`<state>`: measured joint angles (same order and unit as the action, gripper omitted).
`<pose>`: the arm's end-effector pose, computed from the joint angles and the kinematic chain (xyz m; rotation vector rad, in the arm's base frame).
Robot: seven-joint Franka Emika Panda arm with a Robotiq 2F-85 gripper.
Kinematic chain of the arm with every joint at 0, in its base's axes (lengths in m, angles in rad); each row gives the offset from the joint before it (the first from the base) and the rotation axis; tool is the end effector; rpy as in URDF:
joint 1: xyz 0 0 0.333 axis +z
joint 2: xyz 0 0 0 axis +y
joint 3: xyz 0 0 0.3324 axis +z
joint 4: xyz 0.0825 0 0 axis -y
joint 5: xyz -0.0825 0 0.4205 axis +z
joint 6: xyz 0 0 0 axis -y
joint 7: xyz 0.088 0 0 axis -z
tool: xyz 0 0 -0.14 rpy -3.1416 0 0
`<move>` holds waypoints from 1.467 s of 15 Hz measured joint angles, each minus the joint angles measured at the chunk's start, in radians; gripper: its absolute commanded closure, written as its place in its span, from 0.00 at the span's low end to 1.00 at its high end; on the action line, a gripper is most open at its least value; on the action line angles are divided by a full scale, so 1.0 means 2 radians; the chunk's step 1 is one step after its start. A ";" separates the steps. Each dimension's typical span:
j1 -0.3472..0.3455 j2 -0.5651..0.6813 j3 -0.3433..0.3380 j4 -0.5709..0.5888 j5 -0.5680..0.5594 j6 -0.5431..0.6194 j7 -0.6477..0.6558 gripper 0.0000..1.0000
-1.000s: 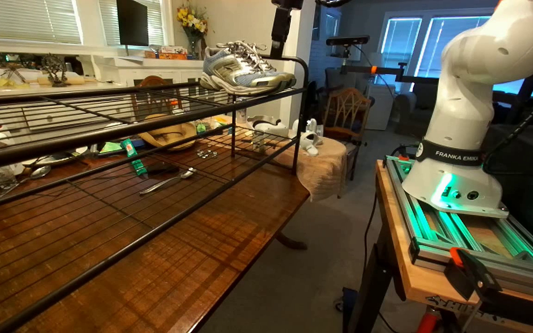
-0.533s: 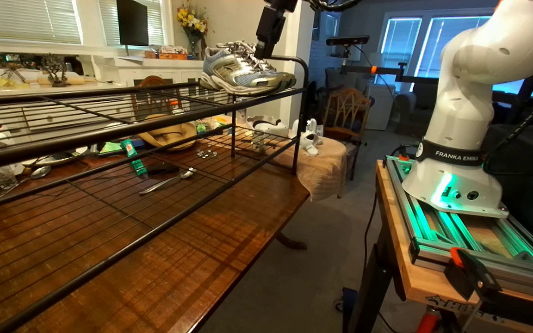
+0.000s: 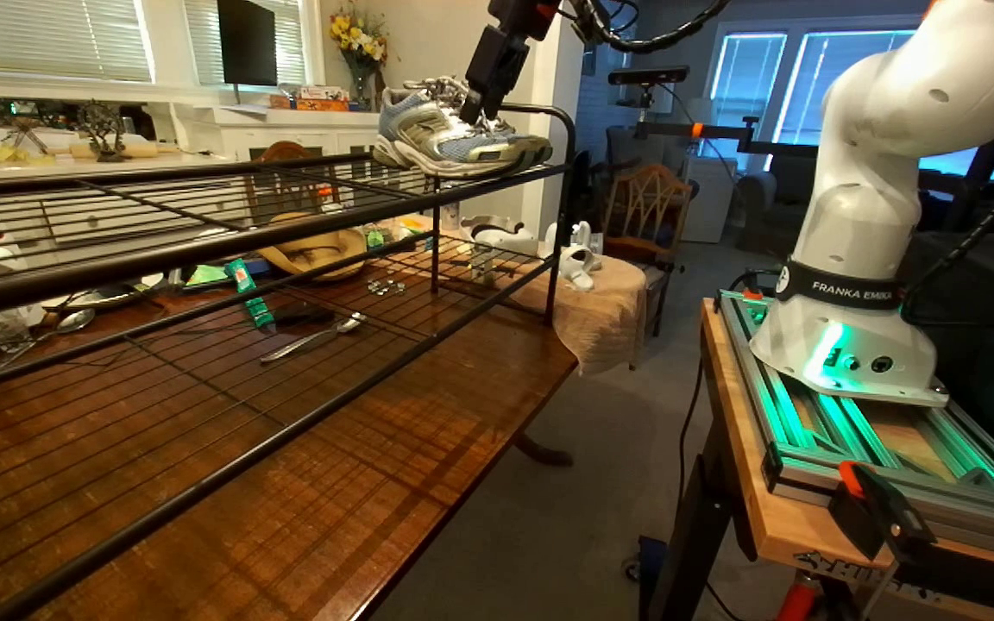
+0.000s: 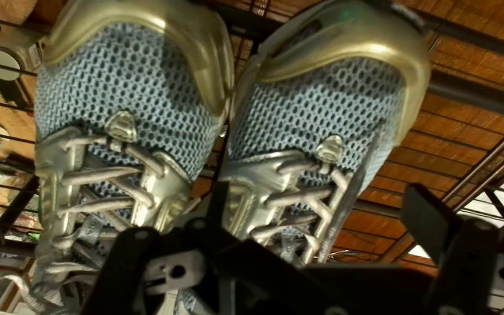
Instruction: Put the left shoe on the right shoe
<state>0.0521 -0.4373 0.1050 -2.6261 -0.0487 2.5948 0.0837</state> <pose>0.4553 0.0706 0.3977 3.0422 0.1661 0.6322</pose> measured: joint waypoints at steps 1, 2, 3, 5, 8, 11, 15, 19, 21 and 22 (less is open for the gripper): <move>-0.002 0.000 0.004 -0.003 -0.004 0.003 0.005 0.00; -0.005 0.001 0.009 -0.005 -0.009 0.005 0.009 0.00; -0.008 0.001 0.013 -0.006 -0.015 0.007 0.013 0.00; -0.013 0.003 0.019 -0.011 -0.028 0.017 0.017 0.00; -0.022 0.009 0.028 -0.018 -0.052 0.040 0.022 0.00; -0.034 0.016 0.035 -0.027 -0.071 0.067 0.034 0.00; -0.059 0.024 0.056 -0.028 -0.092 0.085 0.073 0.25; -0.078 0.026 0.074 -0.028 -0.109 0.086 0.102 0.43; -0.082 0.025 0.079 -0.027 -0.113 0.086 0.108 0.51; -0.083 0.025 0.081 -0.026 -0.115 0.086 0.110 0.55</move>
<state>-0.1134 -0.3877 0.2673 -2.6782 -0.2792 2.7678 0.3043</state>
